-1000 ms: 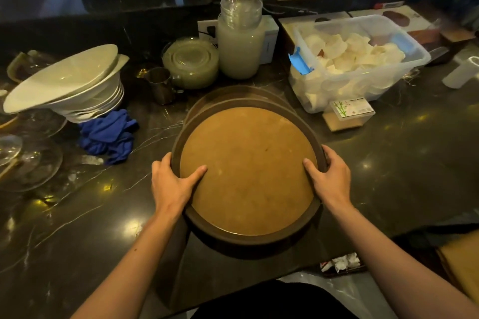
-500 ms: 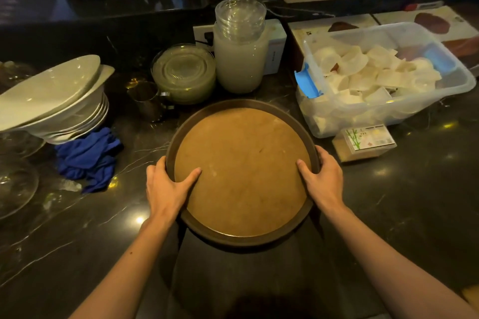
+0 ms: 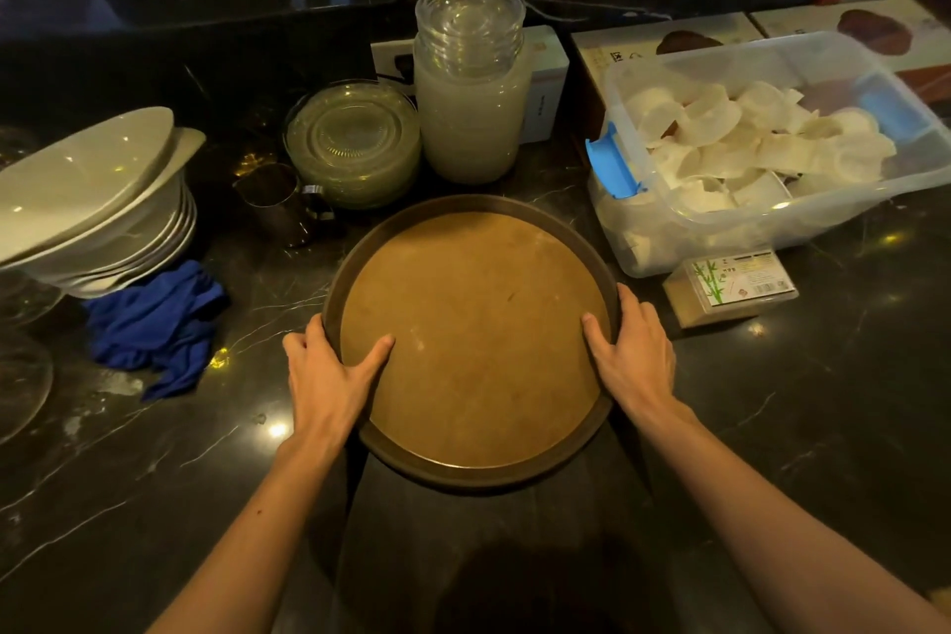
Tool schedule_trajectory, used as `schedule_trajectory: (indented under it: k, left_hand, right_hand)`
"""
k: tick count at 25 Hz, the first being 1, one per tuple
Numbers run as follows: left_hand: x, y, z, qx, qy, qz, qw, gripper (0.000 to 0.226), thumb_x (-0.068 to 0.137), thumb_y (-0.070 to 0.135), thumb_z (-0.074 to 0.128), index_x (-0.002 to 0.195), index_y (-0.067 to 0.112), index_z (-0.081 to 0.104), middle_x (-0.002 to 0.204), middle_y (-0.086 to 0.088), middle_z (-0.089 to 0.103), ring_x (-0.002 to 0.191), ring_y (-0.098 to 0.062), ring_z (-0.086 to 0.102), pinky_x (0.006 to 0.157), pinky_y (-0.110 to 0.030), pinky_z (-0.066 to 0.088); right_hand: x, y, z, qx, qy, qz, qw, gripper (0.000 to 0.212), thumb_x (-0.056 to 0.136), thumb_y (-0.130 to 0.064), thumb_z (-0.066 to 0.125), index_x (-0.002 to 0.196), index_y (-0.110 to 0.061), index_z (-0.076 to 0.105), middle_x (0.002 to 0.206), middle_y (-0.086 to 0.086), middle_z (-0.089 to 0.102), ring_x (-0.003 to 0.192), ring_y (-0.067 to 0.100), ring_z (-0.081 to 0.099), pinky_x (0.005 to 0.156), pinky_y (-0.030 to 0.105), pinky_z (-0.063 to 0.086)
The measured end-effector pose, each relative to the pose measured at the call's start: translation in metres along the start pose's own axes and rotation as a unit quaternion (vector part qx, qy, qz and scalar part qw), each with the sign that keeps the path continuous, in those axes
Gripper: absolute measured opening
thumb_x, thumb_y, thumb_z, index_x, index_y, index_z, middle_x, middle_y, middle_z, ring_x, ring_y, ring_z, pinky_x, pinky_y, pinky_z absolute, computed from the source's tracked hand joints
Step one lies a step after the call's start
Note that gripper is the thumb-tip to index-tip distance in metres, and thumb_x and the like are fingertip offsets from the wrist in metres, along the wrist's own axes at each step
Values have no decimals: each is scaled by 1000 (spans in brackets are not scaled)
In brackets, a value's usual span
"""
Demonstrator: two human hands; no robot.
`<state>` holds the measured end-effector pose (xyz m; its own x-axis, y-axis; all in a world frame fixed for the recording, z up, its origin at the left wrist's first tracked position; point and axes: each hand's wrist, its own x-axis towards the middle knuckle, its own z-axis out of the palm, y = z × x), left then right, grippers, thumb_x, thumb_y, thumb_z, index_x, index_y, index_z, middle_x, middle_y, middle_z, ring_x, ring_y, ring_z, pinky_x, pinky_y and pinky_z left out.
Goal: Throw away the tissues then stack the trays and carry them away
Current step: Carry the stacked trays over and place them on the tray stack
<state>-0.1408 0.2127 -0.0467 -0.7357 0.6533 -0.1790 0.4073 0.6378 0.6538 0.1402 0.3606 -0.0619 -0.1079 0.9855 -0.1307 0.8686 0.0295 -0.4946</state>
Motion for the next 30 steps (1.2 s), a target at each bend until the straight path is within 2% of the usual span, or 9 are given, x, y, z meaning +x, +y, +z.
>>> schedule_trajectory:
  k: [6,8,12,15,17,20,24,27,30]
  left_hand:
    - [-4,0,1,36,-10,-14,999,92,77,51,74,143,3,31,131,-23,37,123,-41,42,101,-49,40]
    - [-4,2,2,62,-22,-18,998,88,79,50,72,139,1,30,133,-26,34,124,-45,37,100,-52,39]
    - [-3,8,-2,85,-40,-45,995,84,80,47,73,137,2,31,139,-27,25,130,-46,28,102,-53,35]
    - [5,12,-8,113,-46,-86,989,82,80,48,72,138,2,36,143,-26,29,133,-43,26,106,-51,32]
    - [7,13,-6,97,-46,-91,990,84,80,49,73,138,2,36,144,-25,30,134,-42,27,107,-52,31]
    - [1,4,3,68,-17,-54,996,82,83,47,69,142,4,32,142,-22,31,132,-41,29,108,-51,30]
    - [-12,-15,13,-37,16,-39,998,63,97,40,51,147,7,31,140,-18,32,131,-35,30,107,-49,31]
    - [-13,-20,17,-74,27,-49,996,49,102,32,40,145,9,35,138,-18,36,130,-32,35,107,-48,31]
    - [-9,-20,17,-54,37,-40,997,42,104,29,34,139,7,40,131,-16,43,114,-29,49,94,-41,40]
  right_hand:
    - [1,-9,-12,-105,-16,-21,994,54,99,-48,44,142,-16,39,126,15,41,95,36,62,79,45,50]
    - [5,-11,-13,-106,-21,-12,994,52,99,-46,43,142,-17,38,128,15,42,97,36,62,80,46,50]
    - [-3,-10,-1,-50,-42,7,998,53,103,-40,37,148,-17,26,132,18,42,103,39,60,81,46,47]
    - [-7,-10,3,-29,-35,25,999,53,103,-39,35,151,-18,22,132,18,42,101,39,59,80,46,46]
    - [-8,-10,4,-20,-36,28,999,53,103,-39,35,151,-19,22,133,17,42,102,38,59,81,46,46]
    - [-11,-8,3,-10,-36,29,999,54,103,-40,35,151,-19,22,135,15,41,106,36,58,82,43,44]
    - [-17,-6,5,-14,-32,32,999,55,102,-40,36,151,-17,24,137,15,40,109,36,57,83,43,44]
    - [-20,-6,7,-16,-26,30,999,55,102,-39,37,150,-15,24,138,16,40,112,36,56,85,43,44]
    - [-17,-6,5,-50,-39,8,998,58,103,-39,35,152,-12,20,140,18,43,113,38,56,86,45,45]
